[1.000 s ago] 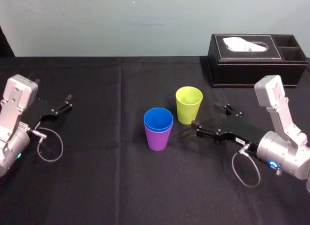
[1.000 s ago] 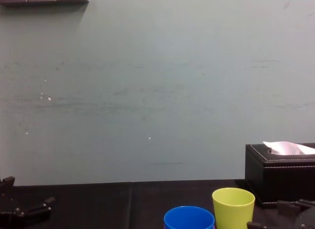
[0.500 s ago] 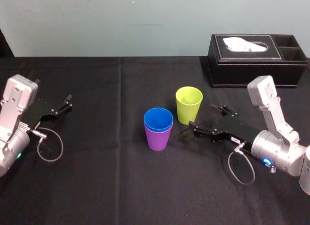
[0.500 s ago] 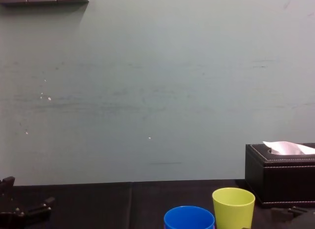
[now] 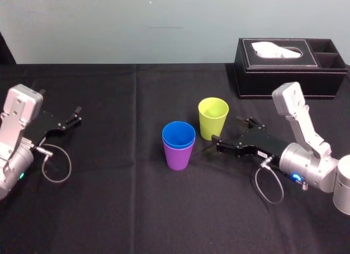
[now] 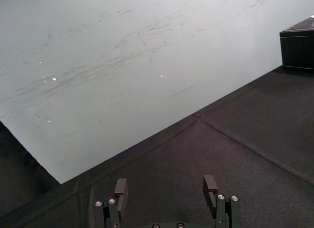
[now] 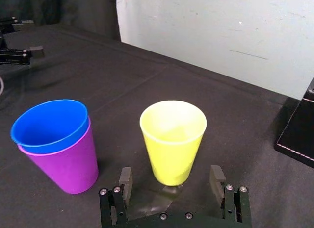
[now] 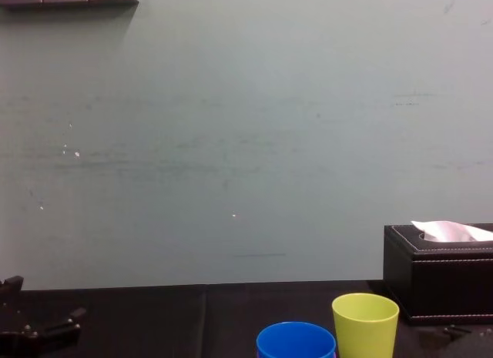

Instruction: Stack the three plastic cups sequentially using one hand.

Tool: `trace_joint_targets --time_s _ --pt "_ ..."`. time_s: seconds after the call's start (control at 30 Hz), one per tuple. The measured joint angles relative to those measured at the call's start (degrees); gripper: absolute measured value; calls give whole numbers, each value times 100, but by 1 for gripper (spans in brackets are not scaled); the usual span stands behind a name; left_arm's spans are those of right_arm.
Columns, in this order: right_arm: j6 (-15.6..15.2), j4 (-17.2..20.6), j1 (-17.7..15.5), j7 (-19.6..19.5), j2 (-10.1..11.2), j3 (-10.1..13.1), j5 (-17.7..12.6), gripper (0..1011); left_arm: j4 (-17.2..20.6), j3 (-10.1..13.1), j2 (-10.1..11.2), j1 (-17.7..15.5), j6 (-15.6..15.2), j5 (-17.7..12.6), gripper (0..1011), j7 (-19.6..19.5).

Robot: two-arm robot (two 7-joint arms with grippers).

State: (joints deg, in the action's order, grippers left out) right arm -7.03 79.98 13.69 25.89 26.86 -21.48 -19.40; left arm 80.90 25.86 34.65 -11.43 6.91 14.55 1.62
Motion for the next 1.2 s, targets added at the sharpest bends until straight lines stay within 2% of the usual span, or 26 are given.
trace_joint_targets --time_s 0.33,1.2 --pt "-22 -282 258 79 -118 -84 51 1002 0 0 0 0 0 0 1012 0" --pt "-56 -613 688 222 -242 -247 131 1002 0 0 0 0 0 0 1011 0"
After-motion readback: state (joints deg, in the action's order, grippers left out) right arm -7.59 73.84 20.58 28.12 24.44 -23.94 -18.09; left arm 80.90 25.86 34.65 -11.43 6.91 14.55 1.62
